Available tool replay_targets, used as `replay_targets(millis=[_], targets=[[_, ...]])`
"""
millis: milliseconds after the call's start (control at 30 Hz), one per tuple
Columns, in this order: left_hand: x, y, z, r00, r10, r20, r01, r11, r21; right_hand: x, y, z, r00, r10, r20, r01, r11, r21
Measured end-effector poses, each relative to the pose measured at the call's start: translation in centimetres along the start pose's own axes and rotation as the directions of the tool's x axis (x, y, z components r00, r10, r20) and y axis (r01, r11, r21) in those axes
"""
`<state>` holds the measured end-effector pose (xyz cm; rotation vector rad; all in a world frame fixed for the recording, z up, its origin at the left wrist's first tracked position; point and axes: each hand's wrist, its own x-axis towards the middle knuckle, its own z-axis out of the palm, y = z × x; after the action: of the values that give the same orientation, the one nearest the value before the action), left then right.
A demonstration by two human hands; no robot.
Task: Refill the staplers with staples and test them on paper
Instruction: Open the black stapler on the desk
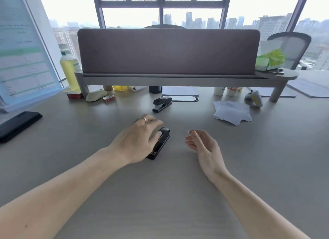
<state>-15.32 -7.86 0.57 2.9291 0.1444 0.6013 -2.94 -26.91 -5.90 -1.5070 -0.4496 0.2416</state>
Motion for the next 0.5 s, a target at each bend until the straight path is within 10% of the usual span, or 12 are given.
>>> replay_targets(millis=[233,500], targets=[[3.3,-3.4,-1.1,0.753,0.547,0.366,-0.657,0.589,0.471,0.3,0.1,0.2,0.999,-0.025,0.021,0.026,0.999,-0.03],[4.5,-2.4,-1.4,0.837,0.297,0.46,-0.449,0.852,0.268,0.5,0.0,0.2,1.0,-0.006,0.004,0.006,1.0,-0.031]])
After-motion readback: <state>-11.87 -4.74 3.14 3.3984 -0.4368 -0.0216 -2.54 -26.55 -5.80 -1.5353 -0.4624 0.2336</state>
